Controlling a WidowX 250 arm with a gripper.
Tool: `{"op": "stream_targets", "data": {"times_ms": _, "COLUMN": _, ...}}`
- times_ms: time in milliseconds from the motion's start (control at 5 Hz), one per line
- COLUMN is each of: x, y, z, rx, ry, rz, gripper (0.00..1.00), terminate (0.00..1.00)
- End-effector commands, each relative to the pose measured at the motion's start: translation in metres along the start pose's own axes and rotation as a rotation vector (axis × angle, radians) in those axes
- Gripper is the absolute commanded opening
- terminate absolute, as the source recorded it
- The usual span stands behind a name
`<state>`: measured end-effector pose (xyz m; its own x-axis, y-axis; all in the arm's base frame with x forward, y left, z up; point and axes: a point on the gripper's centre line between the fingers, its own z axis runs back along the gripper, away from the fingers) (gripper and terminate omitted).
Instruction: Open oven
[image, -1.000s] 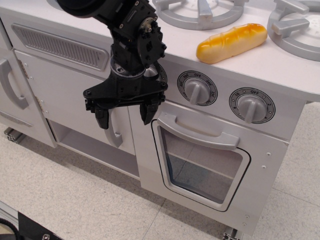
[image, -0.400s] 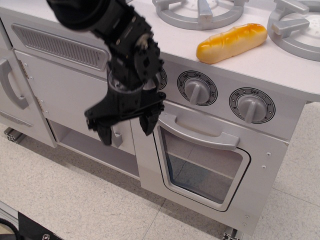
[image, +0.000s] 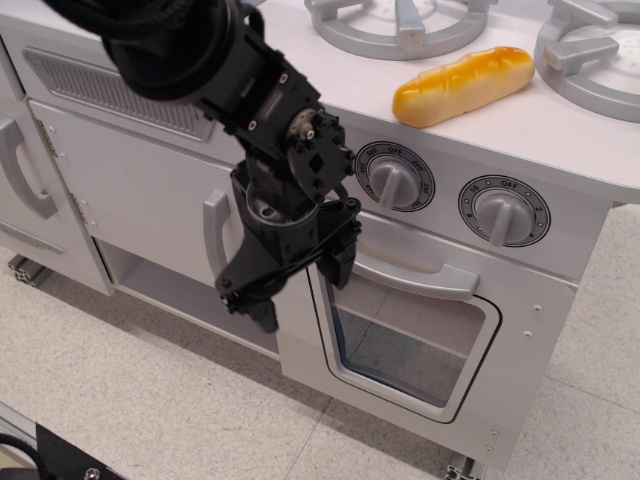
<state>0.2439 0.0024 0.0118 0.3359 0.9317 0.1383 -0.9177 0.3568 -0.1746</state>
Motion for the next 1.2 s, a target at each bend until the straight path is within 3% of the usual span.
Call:
{"op": "stream_targets", "data": {"times_ms": 0, "x": 0.001, "y": -0.026, "z": 0.0, "rx": -0.167, "ry": 0.057, "rz": 0.145, "gripper": 1.0, "terminate": 0.0}}
{"op": "stream_targets", "data": {"times_ms": 1000, "x": -0.007, "y": -0.037, "z": -0.025, "rx": -0.337, "ry": 0.006, "rz": 0.296, "gripper": 1.0, "terminate": 0.0}}
